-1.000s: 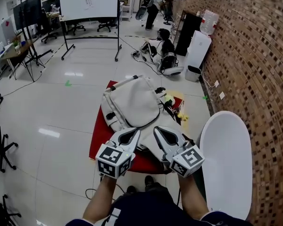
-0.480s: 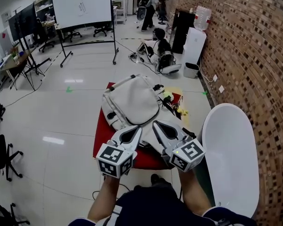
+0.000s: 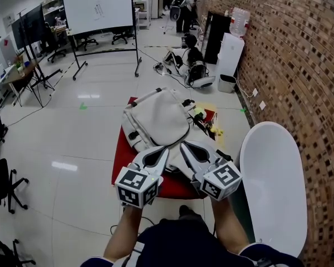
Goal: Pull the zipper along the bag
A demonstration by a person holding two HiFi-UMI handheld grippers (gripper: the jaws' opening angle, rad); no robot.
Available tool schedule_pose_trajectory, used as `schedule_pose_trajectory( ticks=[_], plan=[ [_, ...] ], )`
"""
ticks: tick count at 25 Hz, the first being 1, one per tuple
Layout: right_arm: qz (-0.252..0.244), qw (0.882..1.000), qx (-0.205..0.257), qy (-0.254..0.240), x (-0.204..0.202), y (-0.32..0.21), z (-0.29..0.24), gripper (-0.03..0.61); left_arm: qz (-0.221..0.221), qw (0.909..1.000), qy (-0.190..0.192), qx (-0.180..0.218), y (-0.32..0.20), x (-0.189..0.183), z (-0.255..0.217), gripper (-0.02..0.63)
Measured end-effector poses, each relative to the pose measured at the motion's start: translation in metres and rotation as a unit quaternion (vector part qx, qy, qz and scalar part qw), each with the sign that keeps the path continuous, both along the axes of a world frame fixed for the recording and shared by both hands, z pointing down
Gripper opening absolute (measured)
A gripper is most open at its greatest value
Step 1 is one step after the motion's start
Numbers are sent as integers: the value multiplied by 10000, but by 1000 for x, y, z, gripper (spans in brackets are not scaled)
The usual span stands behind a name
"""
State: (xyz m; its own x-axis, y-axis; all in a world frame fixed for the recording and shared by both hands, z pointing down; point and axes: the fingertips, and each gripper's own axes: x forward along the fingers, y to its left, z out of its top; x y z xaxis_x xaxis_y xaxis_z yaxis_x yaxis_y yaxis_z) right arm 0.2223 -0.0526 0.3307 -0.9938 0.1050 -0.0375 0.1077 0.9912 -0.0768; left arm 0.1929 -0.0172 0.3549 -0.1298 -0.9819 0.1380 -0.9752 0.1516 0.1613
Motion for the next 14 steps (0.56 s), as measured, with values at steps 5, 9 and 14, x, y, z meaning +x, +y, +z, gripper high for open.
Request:
schedule_pose_trajectory(
  ticks=[5, 9, 14],
  plan=[
    [-20, 10000, 66, -16, -1, 4, -3, 5, -34, 10000, -70, 15, 4, -1, -1, 3],
    [-51, 9999, 75, -46, -1, 7, -4, 5, -66, 9999, -100, 22, 5, -2, -2, 3],
    [-49, 10000, 50, -67, -6, 6, -6, 5, -20, 9999, -99, -9, 3, -6, -2, 2]
  ],
)
